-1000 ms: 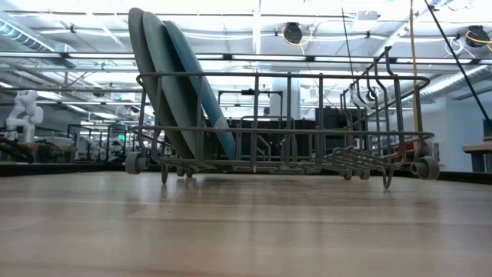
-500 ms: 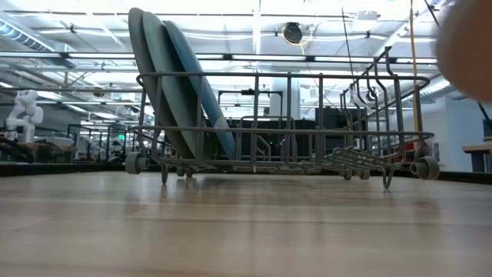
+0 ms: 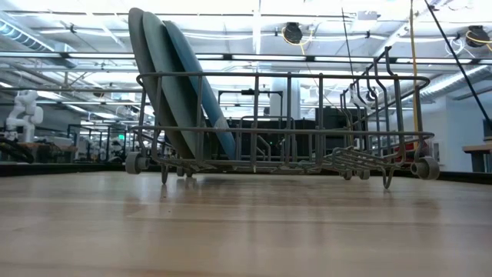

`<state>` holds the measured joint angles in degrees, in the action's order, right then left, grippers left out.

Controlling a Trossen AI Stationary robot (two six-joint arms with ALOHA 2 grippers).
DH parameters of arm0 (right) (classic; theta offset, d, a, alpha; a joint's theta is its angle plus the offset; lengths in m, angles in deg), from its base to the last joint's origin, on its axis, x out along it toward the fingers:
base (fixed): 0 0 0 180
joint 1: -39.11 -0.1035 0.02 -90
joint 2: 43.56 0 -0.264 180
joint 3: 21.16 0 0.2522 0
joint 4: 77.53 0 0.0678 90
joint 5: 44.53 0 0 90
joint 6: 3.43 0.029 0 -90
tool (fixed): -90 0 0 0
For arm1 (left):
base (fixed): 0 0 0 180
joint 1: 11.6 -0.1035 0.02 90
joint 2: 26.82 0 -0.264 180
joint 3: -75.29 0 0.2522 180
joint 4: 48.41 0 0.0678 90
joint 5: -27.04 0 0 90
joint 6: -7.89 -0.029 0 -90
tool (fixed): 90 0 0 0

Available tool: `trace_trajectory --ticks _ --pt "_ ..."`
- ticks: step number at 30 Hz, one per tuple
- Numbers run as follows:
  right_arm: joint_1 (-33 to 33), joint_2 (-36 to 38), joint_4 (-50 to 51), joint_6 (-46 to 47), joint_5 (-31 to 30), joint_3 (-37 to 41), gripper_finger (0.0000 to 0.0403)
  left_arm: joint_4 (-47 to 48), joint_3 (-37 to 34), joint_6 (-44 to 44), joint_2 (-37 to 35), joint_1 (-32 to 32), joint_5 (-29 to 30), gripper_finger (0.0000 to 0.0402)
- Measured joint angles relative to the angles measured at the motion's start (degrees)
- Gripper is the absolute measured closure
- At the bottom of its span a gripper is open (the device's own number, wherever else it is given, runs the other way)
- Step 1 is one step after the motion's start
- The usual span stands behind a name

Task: Sort dishes
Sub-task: Put the light gray plate into the dish rack

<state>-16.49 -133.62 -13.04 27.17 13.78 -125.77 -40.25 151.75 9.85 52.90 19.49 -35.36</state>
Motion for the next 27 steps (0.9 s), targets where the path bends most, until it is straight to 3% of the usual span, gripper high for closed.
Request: trace_trajectory --ticks 6,14,19,27 --pt "3.6 1.3 -5.7 -13.1 -3.5 0.0 0.0403 -5.5 0.0 -4.1 0.0 0.0 1.1 0.0198" --pt "7.6 1.4 -12.4 -20.0 -12.2 1.8 0.0403 -19.9 0.0 -18.3 -0.9 2.3 9.4 0.0198" --pt "10.4 1.4 -19.3 -22.7 -12.0 6.0 0.0403 -23.6 0.0 -25.9 -3.3 4.3 11.8 0.0198" --pt "16.8 1.8 -38.8 -30.5 -8.6 16.0 0.0403 -20.9 0.0 -29.8 -6.5 6.7 21.1 0.0198"
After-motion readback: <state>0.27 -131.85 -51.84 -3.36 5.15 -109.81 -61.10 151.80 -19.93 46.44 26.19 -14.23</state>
